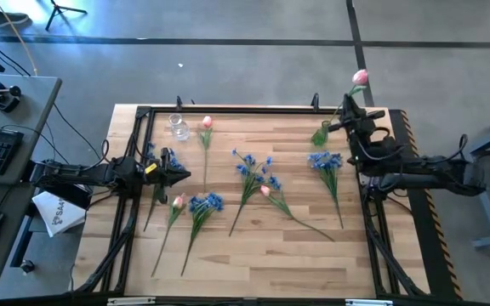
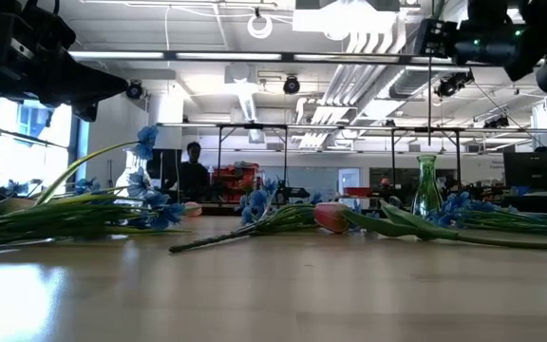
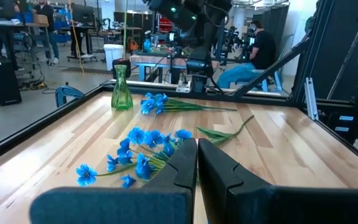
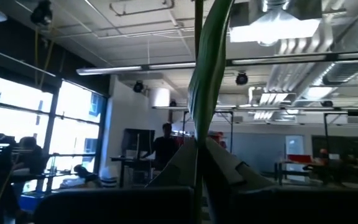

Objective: Sort flowers into vase by color
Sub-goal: Put the top right pink tulip into the green vase

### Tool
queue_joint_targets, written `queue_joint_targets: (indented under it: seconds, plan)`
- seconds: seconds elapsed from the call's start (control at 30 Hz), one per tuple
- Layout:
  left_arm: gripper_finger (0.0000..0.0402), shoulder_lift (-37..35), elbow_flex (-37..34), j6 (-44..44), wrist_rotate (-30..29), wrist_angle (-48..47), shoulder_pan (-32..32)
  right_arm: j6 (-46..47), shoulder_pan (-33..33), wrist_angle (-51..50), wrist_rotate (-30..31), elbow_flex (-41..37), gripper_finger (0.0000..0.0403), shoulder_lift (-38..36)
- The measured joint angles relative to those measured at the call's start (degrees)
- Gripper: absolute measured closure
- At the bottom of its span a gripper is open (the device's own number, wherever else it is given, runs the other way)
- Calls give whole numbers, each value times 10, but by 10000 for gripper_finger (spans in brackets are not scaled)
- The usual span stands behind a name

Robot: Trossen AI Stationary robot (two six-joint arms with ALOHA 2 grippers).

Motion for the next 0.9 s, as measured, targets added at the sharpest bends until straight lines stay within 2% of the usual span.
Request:
queue_joint_targets:
  seconds: [0.2, 0.53, 0.7, 0.9]
  plan:
    - [398, 0, 0, 0, 0, -2, 0, 79, -49, -26, -12, 0, 402, 20]
    - [398, 0, 0, 0, 0, -3, 0, 116, -57, -82, -18, 0, 392, 46]
    - [398, 0, 0, -1, 0, -3, 0, 119, -57, -86, -12, 0, 362, 46]
    - [398, 0, 0, -1, 0, -3, 0, 171, -57, -135, -1, 0, 300, 44]
